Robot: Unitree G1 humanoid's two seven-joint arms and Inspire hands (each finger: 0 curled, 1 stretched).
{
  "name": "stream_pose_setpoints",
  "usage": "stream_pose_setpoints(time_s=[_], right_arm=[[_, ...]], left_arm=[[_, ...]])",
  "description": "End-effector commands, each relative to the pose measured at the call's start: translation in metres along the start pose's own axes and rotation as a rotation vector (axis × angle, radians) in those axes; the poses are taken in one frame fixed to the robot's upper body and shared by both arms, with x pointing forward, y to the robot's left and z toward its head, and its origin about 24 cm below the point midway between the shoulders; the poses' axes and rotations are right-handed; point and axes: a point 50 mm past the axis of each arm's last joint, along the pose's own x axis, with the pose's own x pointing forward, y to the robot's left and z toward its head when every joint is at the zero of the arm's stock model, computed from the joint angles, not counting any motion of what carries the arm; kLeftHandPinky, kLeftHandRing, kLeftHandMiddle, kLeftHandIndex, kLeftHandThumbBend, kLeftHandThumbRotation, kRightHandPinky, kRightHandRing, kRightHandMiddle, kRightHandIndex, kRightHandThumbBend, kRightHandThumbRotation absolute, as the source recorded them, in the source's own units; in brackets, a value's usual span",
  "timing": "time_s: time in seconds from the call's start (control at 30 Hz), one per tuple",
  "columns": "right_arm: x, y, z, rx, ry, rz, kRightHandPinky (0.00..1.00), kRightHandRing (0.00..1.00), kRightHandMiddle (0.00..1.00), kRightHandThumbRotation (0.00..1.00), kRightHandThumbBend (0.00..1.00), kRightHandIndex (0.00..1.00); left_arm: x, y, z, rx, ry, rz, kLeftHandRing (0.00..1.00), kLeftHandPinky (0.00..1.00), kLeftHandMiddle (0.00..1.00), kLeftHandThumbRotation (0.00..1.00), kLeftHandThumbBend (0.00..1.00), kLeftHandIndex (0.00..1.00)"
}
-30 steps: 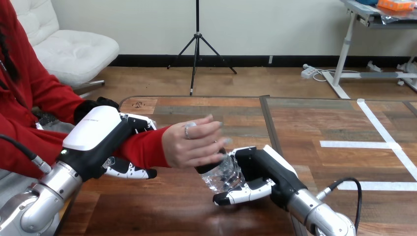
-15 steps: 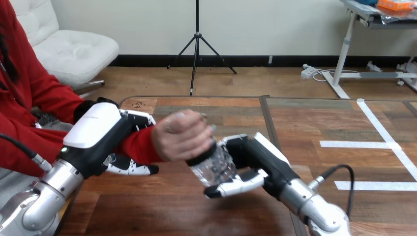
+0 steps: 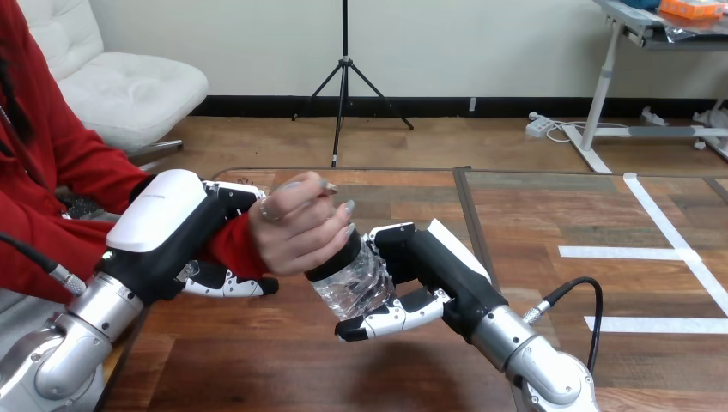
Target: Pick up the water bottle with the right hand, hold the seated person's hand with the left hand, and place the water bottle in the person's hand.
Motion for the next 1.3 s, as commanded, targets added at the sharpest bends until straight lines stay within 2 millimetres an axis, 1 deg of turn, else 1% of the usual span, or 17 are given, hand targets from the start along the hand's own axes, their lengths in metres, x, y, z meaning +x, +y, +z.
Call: stream_pose_setpoints(time_s=[0.0,0.27,0.5,0.8,0.9,0.97,1.0,1.03,1.1,1.2,1.27], right_arm=[[0.025,0.004,0.05,-0.064,-0.233,0.036,0.1,0.16,0.24,0.03,0.92,0.4],[0.023,0.002,0.055,-0.075,-0.232,0.038,0.1,0.15,0.24,0.03,0.92,0.4],[0.022,0.0,0.054,-0.079,-0.221,0.027,0.1,0.15,0.24,0.03,0.93,0.4],[0.021,-0.001,0.053,-0.053,-0.197,0.008,0.12,0.18,0.27,0.05,0.95,0.41],[0.021,-0.001,0.052,-0.027,-0.187,0.004,0.15,0.21,0.32,0.04,0.96,0.42],[0.021,-0.002,0.051,-0.016,-0.18,0.004,0.21,0.27,0.38,0.05,0.97,0.44],[0.021,-0.002,0.05,-0.011,-0.171,0.006,0.21,0.27,0.38,0.05,0.97,0.44],[0.021,-0.002,0.05,-0.009,-0.165,0.008,0.27,0.33,0.43,0.06,0.98,0.48],[0.02,-0.003,0.048,-0.013,-0.149,0.009,0.31,0.38,0.46,0.08,0.98,0.5],[0.019,-0.004,0.046,-0.025,-0.123,0.006,0.38,0.45,0.52,0.12,0.99,0.55],[0.018,-0.005,0.045,-0.028,-0.11,0.004,0.45,0.51,0.58,0.17,1.0,0.6]], left_arm=[[0.037,0.004,0.029,-0.037,-0.167,0.082,0.4,0.34,0.47,0.0,0.72,0.49],[0.036,0.004,0.028,-0.044,-0.162,0.084,0.4,0.34,0.47,0.0,0.72,0.49],[0.036,0.004,0.028,-0.041,-0.159,0.082,0.41,0.35,0.48,0.0,0.72,0.49],[0.035,0.004,0.027,-0.04,-0.15,0.084,0.41,0.35,0.48,0.0,0.72,0.49],[0.035,0.004,0.026,-0.04,-0.149,0.086,0.41,0.35,0.48,0.0,0.72,0.49],[0.035,0.004,0.026,-0.04,-0.148,0.087,0.41,0.35,0.48,0.0,0.72,0.49],[0.035,0.004,0.026,-0.041,-0.148,0.088,0.41,0.35,0.48,0.0,0.72,0.49],[0.035,0.004,0.026,-0.041,-0.147,0.088,0.41,0.35,0.48,0.0,0.72,0.49],[0.035,0.003,0.026,-0.042,-0.146,0.088,0.41,0.35,0.48,0.0,0.72,0.49],[0.035,0.003,0.025,-0.043,-0.143,0.087,0.41,0.35,0.48,0.0,0.72,0.49],[0.035,0.003,0.025,-0.043,-0.142,0.086,0.41,0.35,0.48,0.0,0.72,0.49]])
